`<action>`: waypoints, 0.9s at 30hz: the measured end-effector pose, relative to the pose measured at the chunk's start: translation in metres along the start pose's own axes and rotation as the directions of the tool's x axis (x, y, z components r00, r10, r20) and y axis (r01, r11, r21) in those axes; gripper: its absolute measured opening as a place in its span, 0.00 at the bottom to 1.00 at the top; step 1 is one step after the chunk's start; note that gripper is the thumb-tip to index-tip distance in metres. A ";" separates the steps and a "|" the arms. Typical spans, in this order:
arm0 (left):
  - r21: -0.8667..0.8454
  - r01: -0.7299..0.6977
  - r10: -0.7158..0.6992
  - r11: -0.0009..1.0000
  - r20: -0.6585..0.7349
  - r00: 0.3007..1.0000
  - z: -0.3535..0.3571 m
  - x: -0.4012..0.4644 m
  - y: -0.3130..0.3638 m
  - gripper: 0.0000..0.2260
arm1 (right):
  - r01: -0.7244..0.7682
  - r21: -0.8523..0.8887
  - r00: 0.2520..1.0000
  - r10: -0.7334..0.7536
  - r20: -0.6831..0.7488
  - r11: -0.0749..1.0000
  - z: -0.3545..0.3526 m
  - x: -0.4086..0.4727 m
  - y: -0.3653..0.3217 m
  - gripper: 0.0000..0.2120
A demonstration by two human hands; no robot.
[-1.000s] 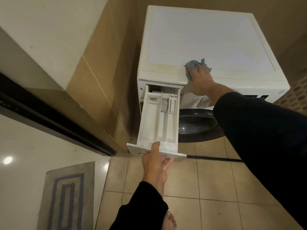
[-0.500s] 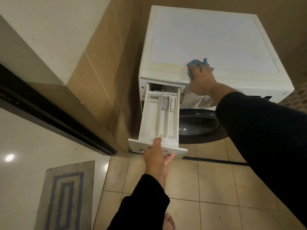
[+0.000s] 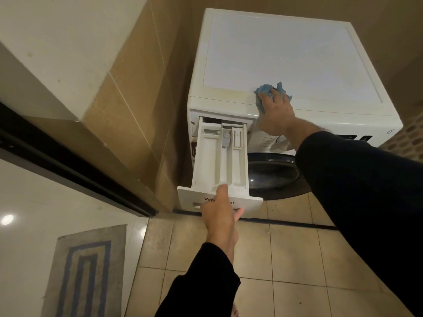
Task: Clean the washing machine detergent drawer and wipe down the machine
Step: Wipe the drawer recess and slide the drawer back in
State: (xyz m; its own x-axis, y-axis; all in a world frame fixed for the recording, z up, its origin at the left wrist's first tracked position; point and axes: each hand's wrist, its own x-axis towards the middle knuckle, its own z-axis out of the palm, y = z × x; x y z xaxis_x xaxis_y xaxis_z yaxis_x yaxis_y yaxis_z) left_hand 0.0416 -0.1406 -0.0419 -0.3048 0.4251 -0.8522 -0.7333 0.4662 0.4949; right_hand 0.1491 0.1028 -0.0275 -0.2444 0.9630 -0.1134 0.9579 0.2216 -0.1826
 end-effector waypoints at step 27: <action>0.378 -0.138 0.058 0.916 0.217 0.975 0.008 0.046 0.068 0.20 | -0.037 0.061 0.997 0.033 0.076 0.997 0.000 0.005 0.002 0.49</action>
State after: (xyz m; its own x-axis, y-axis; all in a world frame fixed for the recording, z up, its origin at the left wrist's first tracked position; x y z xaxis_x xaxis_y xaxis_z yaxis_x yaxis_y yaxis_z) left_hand -0.0171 -0.0830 -0.0461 -0.2080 0.6093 -0.7652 -0.3997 0.6610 0.6350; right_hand 0.1495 0.1077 -0.0283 -0.2237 0.9553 -0.1934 0.9554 0.1756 -0.2374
